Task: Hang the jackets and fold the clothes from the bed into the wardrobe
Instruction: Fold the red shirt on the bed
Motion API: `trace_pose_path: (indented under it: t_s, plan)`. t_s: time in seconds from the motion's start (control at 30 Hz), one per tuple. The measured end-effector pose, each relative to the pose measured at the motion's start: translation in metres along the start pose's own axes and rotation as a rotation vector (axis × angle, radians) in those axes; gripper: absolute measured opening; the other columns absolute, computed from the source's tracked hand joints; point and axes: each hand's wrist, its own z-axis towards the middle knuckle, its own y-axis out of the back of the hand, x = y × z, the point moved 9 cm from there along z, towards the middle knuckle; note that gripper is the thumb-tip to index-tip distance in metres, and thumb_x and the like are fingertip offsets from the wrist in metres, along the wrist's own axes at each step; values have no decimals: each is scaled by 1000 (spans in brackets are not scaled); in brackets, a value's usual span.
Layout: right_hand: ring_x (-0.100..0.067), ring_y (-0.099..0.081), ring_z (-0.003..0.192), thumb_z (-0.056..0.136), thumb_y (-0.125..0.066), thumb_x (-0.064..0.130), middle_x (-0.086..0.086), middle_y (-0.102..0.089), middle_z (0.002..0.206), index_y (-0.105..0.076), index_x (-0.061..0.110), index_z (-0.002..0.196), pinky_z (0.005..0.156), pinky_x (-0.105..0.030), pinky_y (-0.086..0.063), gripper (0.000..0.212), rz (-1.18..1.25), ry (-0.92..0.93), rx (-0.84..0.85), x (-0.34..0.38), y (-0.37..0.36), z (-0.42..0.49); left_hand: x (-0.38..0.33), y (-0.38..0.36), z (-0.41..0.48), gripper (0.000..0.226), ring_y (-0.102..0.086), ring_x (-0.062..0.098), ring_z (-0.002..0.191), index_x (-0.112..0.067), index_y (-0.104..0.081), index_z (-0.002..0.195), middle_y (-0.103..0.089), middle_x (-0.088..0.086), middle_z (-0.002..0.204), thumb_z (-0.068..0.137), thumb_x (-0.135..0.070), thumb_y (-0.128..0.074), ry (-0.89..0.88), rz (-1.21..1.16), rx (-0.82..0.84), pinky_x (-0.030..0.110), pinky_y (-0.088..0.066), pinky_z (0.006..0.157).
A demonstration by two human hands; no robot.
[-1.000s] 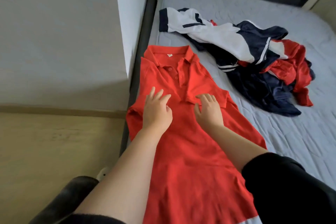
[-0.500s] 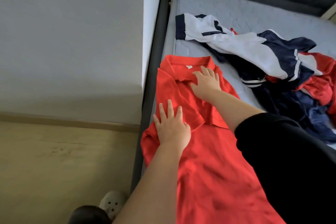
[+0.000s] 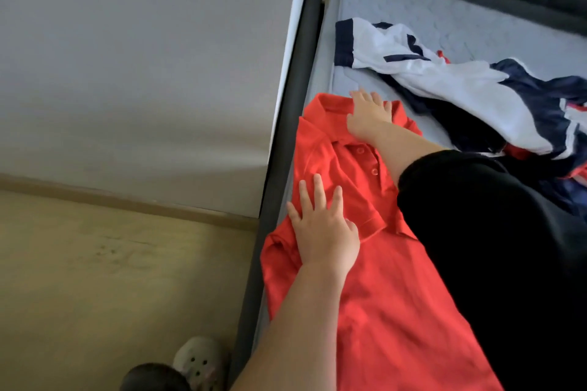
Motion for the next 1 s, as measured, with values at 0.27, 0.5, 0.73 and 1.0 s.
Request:
trace_pose_path:
  t_s: [0.27,0.5,0.73,1.0]
  plan:
    - [-33,-42,119,80,-51,4,-14,-57,120,-56,10,121,105,-40,-26,42,-112,54,-258,13,30,1,4,-10,3,62,17,27,145,-33,-15,151,13,3,160,94,-33,-38,3,-2,5,51,7,115]
    - [-39,-54,80,75,-52,-5,-23,-59,77,-63,-5,78,79,-43,-36,11,-75,367,-569,12,91,-74,7,3,6,57,5,20,147,-31,-35,145,-3,0,161,89,-22,-46,13,-137,33,48,0,117]
    - [-33,-56,68,75,-64,2,-11,-57,69,-65,5,76,64,-39,-40,4,73,570,-675,-4,105,-201,44,57,-15,24,-64,31,97,-10,-69,94,-69,16,101,86,-11,-47,404,-1035,-350,36,-48,89]
    - [-35,-60,88,68,-75,-1,-13,-63,93,-69,2,95,80,-42,-49,28,163,393,-377,-50,28,-273,25,8,-38,34,-64,19,92,-18,-55,115,-61,4,109,88,-37,-63,650,-1373,-8,28,-50,58]
